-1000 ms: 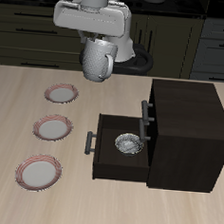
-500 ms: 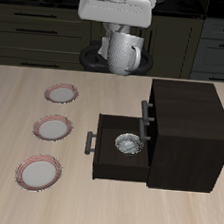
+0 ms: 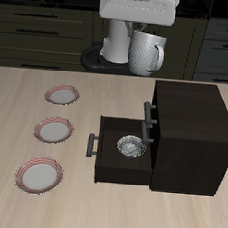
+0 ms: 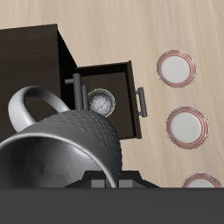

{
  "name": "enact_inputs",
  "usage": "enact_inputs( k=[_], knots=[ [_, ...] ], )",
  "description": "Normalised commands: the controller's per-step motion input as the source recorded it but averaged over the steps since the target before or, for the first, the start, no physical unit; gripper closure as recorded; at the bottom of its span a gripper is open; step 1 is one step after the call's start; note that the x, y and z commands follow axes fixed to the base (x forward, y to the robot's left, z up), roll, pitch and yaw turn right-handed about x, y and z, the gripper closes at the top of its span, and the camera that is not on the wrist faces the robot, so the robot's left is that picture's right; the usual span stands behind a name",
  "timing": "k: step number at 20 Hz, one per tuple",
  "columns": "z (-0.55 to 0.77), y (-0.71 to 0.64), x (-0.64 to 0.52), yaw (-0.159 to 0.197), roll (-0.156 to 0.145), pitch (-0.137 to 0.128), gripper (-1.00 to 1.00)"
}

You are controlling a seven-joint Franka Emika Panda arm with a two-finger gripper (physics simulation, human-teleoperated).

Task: Place the porcelain mug on top of the cabinet

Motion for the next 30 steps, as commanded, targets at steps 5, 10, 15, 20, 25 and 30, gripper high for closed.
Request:
enact_inputs(
  k=[5,10,15,20,25,30],
  knots=[
    [0.01,0.53,-0.10,0.032,0.067,-0.007,1.00],
    [0.08,0.30,0.06,0.008,0.032,-0.002,1.00],
    [0.04,0.35,0.13,0.016,0.032,0.002,1.00],
    [0.01,0.34,0.30,-0.003,0.003,0.021,1.00],
    [-0.06,0.19,0.16,0.013,0.004,0.012,1.00],
    [-0.17,0.35,0.29,0.008,0.018,0.032,1.00]
  ],
)
